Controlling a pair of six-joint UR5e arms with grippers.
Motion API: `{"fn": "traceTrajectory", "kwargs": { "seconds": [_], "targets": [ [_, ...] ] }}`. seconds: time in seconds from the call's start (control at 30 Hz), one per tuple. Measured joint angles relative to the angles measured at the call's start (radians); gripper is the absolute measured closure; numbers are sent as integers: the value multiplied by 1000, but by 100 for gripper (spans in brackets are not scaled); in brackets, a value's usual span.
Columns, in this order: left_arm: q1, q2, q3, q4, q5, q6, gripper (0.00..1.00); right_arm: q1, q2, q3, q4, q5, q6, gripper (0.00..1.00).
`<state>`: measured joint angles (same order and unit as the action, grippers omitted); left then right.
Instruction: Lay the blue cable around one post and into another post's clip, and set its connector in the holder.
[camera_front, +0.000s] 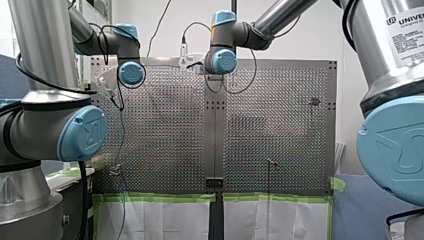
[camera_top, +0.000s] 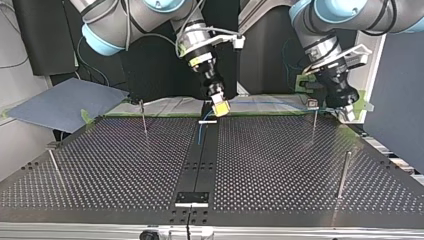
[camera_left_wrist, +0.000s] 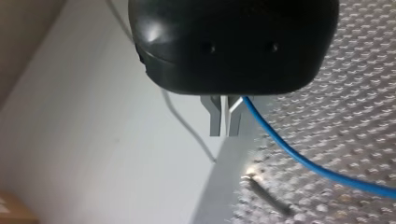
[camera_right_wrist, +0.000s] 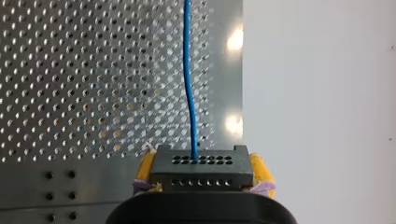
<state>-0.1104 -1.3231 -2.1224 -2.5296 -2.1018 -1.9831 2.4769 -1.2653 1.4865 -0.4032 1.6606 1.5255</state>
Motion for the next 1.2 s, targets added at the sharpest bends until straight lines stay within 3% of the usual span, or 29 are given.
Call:
{"fn": "traceTrajectory", "kwargs": {
  "seconds": [0.23, 0.43, 0.63, 0.97, 1.2],
  "targets": [
    [33, 32, 59, -59, 6, -11, 91, 12, 1, -20, 3, -2, 2, 100],
    [80, 34, 112, -109, 44, -25, 91, 13, 10, -50, -1, -5, 17, 100],
    [126, 32, 141, -115, 89, -54, 91, 16, 25, -95, 5, -9, 28, 100],
    [212, -42, 204, -109, 177, -41, 91, 12, 94, -176, 46, -8, 35, 100],
    [236, -109, 249, -78, 245, -35, 91, 8, 148, -229, 70, -9, 38, 100]
  ]
}}
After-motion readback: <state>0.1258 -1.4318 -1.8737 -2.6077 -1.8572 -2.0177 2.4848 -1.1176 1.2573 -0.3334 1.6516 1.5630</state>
